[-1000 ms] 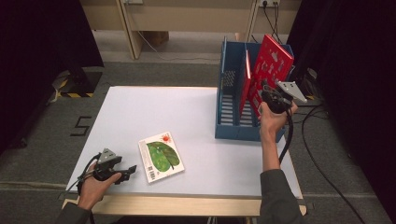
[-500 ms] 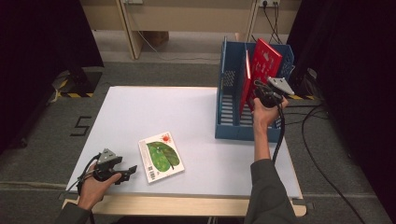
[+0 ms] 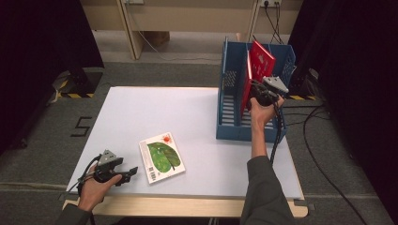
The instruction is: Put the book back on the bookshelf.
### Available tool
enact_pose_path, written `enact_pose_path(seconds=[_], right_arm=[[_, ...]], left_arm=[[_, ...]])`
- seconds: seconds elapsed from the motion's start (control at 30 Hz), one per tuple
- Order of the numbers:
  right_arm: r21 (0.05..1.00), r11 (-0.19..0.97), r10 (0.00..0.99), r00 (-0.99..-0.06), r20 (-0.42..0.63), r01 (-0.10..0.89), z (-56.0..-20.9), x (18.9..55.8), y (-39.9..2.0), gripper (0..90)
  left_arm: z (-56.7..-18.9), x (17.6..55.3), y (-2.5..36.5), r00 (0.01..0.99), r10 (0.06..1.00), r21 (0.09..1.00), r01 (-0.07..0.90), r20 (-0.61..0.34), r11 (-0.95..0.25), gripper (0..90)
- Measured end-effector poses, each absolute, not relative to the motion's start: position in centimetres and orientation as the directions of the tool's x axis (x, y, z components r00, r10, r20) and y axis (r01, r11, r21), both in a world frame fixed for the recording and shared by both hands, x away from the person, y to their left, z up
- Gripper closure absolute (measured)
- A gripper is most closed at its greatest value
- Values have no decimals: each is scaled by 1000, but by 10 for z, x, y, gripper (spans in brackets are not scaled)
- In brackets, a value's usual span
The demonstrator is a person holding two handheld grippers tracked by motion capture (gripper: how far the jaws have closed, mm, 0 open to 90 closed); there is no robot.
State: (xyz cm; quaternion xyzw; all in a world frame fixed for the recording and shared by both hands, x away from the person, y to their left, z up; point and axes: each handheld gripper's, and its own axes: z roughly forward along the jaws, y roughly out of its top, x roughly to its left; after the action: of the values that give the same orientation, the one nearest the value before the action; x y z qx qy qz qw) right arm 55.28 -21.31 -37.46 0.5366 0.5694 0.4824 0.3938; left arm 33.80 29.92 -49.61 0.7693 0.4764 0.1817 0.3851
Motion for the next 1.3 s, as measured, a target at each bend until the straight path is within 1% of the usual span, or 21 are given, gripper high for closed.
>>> enact_pose_path(seconds=[0.37,0.53,0.6,0.77,1.0,1.23,1.3], right_arm=[[959,-22,991,-121,58,282,-377,561,-211,776],[949,-43,987,-131,88,311,-377,561,-213,765],[941,-33,988,-133,82,335,-379,561,-213,765],[938,-36,986,-142,90,344,-383,559,-213,758],[936,-35,981,-165,99,351,-379,553,-214,735],[930,-39,974,-193,117,366,-376,537,-214,689],[932,-53,971,-198,131,358,-376,531,-216,688]], left_arm=[[-496,338,299,484,871,763,594,-86,-254,232],[-496,338,299,485,870,761,597,-90,-254,232],[-497,338,298,488,867,764,596,-101,-247,232],[-497,337,297,488,867,760,599,-97,-252,232],[-497,338,298,485,869,760,599,-95,-252,232],[-497,338,297,484,871,760,598,-89,-254,232],[-497,337,297,483,871,760,598,-90,-253,232]])
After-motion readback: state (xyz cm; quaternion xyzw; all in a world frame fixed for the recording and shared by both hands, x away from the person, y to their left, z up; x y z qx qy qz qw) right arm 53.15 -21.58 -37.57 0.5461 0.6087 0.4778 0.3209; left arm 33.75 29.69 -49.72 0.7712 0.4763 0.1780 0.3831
